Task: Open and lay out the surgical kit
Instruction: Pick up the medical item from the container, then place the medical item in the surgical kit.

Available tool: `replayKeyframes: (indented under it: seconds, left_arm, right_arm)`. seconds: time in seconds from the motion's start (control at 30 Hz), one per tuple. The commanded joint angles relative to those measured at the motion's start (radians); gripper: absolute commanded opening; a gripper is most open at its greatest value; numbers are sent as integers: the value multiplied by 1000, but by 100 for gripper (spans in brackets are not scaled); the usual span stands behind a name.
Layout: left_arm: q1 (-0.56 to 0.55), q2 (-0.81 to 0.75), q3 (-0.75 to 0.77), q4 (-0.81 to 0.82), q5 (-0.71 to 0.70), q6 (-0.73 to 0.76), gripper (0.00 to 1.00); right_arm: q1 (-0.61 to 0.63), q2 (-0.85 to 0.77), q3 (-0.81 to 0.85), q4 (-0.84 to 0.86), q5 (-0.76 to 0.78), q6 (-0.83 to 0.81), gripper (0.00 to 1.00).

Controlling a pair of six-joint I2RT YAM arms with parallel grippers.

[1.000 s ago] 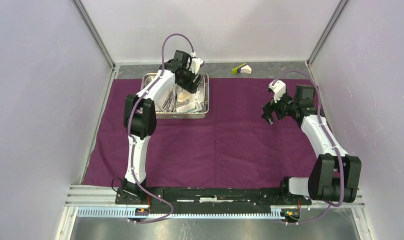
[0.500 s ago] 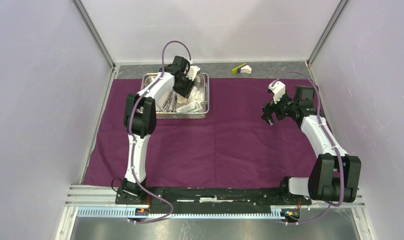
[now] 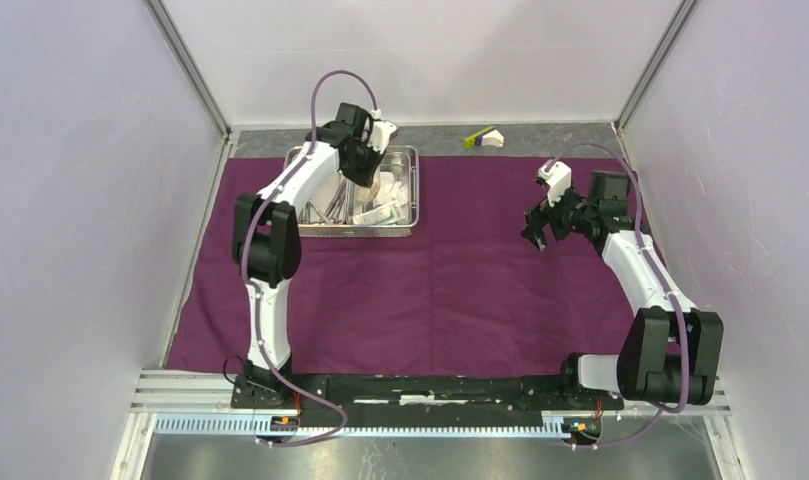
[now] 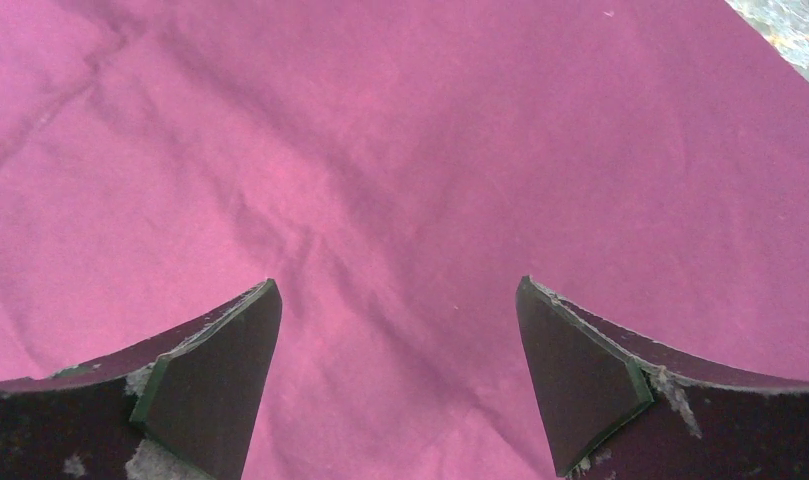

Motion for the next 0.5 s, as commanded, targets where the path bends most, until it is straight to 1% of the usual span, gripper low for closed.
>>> replayKeyframes:
  seconds: [0.0, 0.07, 0.1, 0.2, 0.27, 0.37, 0.47]
  left_arm:
    - [0, -189, -80, 44, 132, 6, 8]
    - [-1, -240, -130, 66, 208, -7, 8]
    - [0, -263, -154, 73, 260, -6, 10]
    - [-8, -347, -260, 120, 426, -8, 13]
    - [-30, -404, -351, 172, 488, -9, 15]
    - [-87, -476, -463, 253, 504, 7, 16]
    - [-147, -530, -550, 329, 478, 24, 16]
  right_arm:
    - [43, 4, 18, 51, -127, 66, 94]
    - [103, 9, 49, 62, -137, 78, 94]
    - [128, 15, 69, 73, -151, 88, 94]
    - [176, 46, 105, 153, -245, 175, 94]
    - [211, 79, 117, 218, -304, 252, 95]
    - [271, 124, 106, 334, -362, 353, 97]
    - [318, 154, 70, 487, -412, 485, 98]
